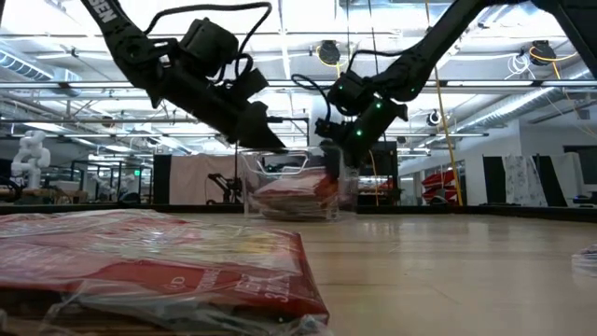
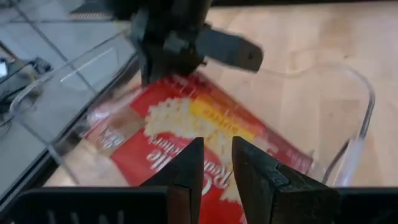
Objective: Sort popcorn bags into baskets
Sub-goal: Adjust the red popcorn packs in the transparent bin
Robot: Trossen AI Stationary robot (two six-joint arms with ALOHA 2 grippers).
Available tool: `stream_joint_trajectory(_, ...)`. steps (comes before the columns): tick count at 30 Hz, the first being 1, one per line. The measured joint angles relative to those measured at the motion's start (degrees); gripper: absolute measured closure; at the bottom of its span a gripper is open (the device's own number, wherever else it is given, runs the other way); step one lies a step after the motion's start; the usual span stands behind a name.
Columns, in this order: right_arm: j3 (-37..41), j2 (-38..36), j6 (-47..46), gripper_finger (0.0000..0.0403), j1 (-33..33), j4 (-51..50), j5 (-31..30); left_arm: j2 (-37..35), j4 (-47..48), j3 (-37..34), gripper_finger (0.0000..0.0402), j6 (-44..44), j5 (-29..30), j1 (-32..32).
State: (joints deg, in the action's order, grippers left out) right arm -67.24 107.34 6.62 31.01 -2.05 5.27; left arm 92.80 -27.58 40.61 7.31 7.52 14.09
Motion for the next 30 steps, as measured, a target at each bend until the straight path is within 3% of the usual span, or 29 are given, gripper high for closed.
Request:
stream_joint_trajectory(6,0.09,-2.34,0.96,0.0402,-0.29,-0.40,0.76,-4.32,-1.04,0.10,0.0311,2.76,0.63,-1.12)
stream_joint_trajectory(14,0.00,-11.08,1.96,0.0403,0.66,-0.50,-0.15,-11.49,10.65,0.05,0.0311,1.70,2.88,-2.41)
stream_joint_trajectory(18,0.00,-10.89,-2.19,0.0403,0.19,-0.40,7.56,-11.31,15.22,-0.01,0.0311,-0.01,2.74,-3.59)
stream_joint_trajectory(22,0.00,-8.90,-4.17,0.0403,-3.32,-1.25,8.16,-10.20,18.43,-0.01,0.0311,-0.35,1.59,-5.54)
stream_joint_trajectory(26,0.00,-5.91,-4.40,0.0403,-5.32,-1.77,4.71,-10.43,18.28,0.04,0.0311,-0.28,1.46,-6.91)
stream_joint_trajectory(30,0.02,-3.93,-3.24,0.0403,-5.68,-5.46,-4.48,-10.37,18.65,-0.01,0.0311,-0.41,1.50,-7.15)
